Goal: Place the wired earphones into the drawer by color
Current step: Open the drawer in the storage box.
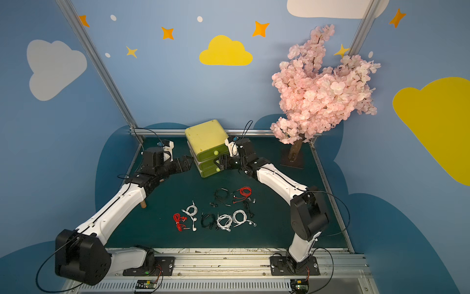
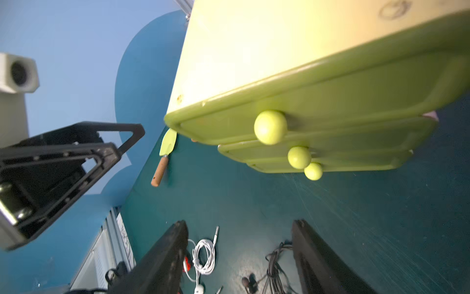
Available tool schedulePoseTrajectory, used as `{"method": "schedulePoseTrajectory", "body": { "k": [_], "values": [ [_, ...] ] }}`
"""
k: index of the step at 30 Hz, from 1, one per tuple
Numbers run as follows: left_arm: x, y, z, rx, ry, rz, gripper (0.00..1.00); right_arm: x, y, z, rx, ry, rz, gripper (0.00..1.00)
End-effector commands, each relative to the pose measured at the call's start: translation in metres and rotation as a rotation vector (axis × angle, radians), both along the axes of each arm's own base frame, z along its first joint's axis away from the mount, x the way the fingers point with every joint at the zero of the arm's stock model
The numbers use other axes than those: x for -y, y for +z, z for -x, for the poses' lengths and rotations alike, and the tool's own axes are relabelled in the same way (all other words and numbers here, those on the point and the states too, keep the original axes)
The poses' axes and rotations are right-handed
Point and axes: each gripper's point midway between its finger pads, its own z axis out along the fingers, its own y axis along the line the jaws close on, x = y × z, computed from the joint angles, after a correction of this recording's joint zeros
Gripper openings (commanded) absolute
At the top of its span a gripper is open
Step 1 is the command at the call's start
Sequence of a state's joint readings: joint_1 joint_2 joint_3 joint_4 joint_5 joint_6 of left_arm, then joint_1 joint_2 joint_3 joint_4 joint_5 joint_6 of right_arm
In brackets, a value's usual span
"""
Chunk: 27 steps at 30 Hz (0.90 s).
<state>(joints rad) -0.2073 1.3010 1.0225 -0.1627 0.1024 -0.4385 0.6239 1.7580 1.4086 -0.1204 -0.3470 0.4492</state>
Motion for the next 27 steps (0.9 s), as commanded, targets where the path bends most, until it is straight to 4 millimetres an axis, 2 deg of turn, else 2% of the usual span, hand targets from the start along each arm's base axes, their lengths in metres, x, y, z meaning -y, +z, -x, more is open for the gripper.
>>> {"method": "schedulePoseTrajectory", "body": {
  "k": [1,8,17,23,27],
  "values": [
    [-0.007,0.006,-0.005,-0.010,0.034,0.003,1.00,-0.002,-0.006,-0.012,-0.028,-0.060,0.048,0.67],
    [-0.012,0.011,-0.015,-0.016,0.041,0.007,1.00,-0.013,-0.005,-0.027,0.019,-0.081,0.077,0.57],
    [-0.011,0.012,-0.031,-0.026,0.029,0.006,1.00,-0.021,-0.006,-0.040,0.078,-0.106,0.109,0.50],
    [-0.009,0.009,-0.034,-0.036,0.021,0.004,1.00,-0.024,-0.001,-0.049,0.113,-0.119,0.099,0.42],
    [-0.009,0.008,-0.033,-0.041,0.019,0.003,1.00,-0.026,0.001,-0.052,0.112,-0.120,0.097,0.41]
  ]
}}
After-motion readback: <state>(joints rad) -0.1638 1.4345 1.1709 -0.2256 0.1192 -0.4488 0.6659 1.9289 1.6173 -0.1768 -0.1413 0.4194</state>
